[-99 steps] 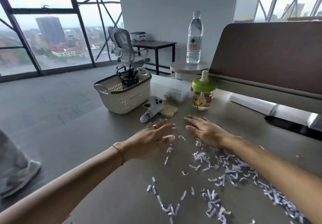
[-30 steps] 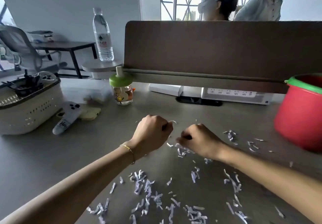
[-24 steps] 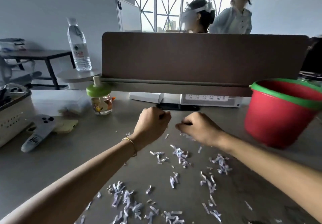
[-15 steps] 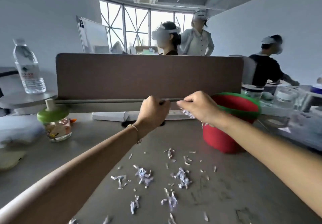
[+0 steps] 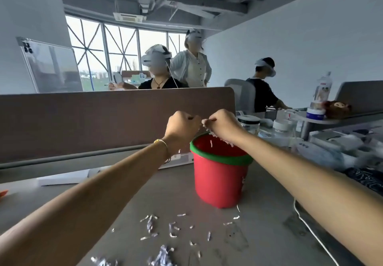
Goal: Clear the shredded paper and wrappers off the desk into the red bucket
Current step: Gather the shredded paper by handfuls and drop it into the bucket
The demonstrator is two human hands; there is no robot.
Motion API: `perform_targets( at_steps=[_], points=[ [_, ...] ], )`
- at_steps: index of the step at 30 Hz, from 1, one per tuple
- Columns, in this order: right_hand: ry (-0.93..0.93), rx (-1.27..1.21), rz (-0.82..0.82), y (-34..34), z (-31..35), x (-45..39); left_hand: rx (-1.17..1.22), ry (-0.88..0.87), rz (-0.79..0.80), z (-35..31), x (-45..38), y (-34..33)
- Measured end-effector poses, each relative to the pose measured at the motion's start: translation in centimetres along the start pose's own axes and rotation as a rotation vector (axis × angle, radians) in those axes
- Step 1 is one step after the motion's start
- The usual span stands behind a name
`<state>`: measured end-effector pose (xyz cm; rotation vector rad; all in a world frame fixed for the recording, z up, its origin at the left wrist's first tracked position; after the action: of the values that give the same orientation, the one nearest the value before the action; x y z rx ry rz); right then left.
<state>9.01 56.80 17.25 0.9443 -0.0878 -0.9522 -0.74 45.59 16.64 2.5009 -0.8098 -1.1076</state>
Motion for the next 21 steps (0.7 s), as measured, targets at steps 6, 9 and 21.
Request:
perform_targets(
  at_steps=[6, 9, 21],
  points=[
    [-0.074, -0.004, 0.003, 0.0, -2.7, -0.9, -0.009, -0.007, 0.021, -0.5, -1.2, -2.1],
    [-0.088, -0.024, 0.107, 0.2, -3.6, -0.9, -0.026, -0.012, 0.023, -0.9, -1.7, -2.9],
    [-0.037, 0.051, -0.016, 4.0, -5.5, 2.2, -0.091, -0.044, 0.235, -1.7, -2.9, -8.0]
  ],
)
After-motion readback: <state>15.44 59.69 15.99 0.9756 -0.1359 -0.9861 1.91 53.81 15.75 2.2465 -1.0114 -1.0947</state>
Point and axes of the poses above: each hand's wrist, its own x-axis away from the middle knuckle, its own y-axis out of the back of the hand, z = x × y, the point moved 4 cm from there along -x, towards the middle knuckle, and after that the axes turned 12 degrees about -y, right-handed, at the moved point
